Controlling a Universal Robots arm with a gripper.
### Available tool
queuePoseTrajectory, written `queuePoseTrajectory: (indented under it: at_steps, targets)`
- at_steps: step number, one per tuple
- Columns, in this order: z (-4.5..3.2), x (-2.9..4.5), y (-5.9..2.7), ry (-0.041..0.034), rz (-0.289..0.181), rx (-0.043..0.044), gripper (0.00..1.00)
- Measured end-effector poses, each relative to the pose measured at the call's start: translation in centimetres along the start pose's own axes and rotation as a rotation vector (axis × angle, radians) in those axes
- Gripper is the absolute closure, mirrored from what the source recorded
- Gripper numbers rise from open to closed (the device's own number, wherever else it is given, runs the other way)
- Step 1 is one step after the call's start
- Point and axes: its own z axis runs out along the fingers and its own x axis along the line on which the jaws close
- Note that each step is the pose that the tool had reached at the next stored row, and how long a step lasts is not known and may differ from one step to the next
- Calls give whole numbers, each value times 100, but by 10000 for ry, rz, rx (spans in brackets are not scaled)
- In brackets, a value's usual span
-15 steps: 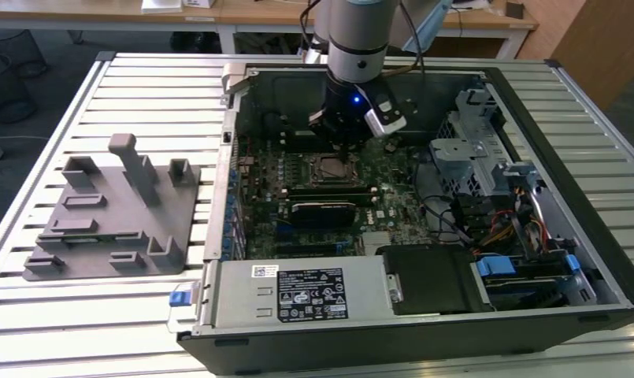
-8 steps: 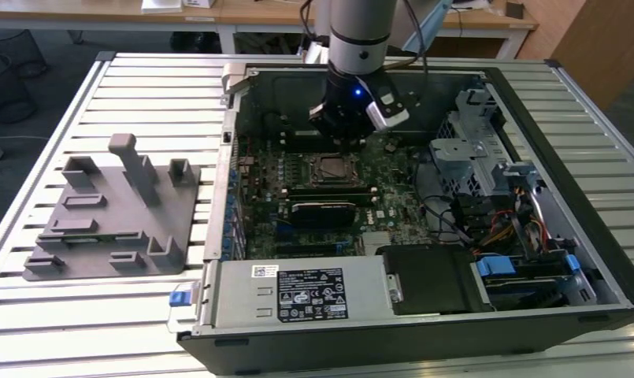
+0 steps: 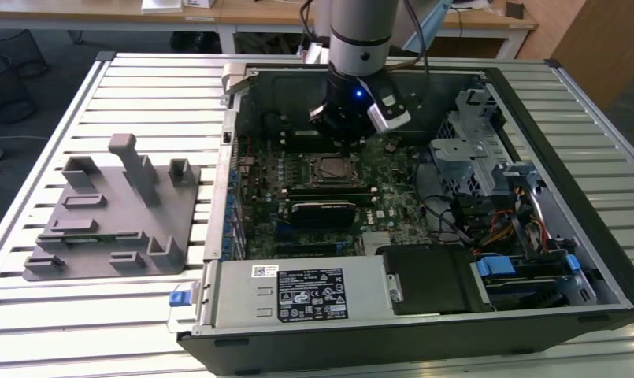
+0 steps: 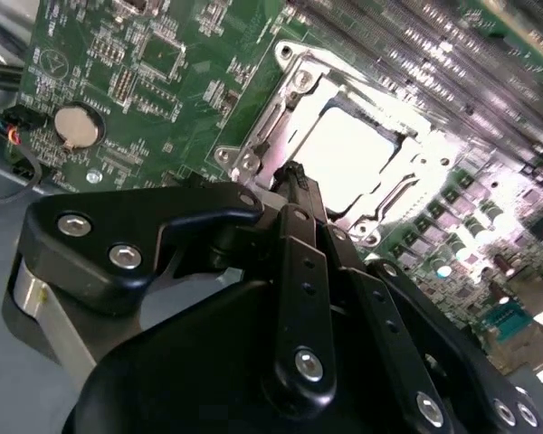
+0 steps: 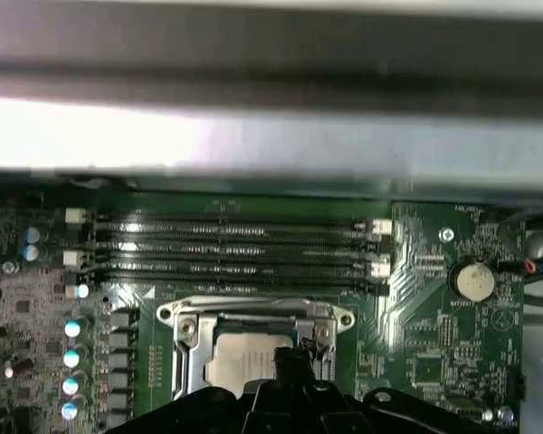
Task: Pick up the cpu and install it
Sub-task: 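Install the second cpu locking lever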
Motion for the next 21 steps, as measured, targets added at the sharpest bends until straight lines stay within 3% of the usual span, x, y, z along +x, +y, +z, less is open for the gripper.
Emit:
queuePoseTrajectory:
  at_steps: [2, 5, 7, 13, 18, 21]
  targets:
    - [0, 0, -49, 66, 0, 14, 89]
    - [-2, -9, -87, 316, 7, 16, 89]
    - [-6, -11, -98, 395, 7, 14, 89]
    - [-10, -10, -188, 396, 7, 15, 89]
    - [-109, -12, -188, 396, 7, 15, 89]
    - [-126, -12, -198, 394, 6, 18, 89]
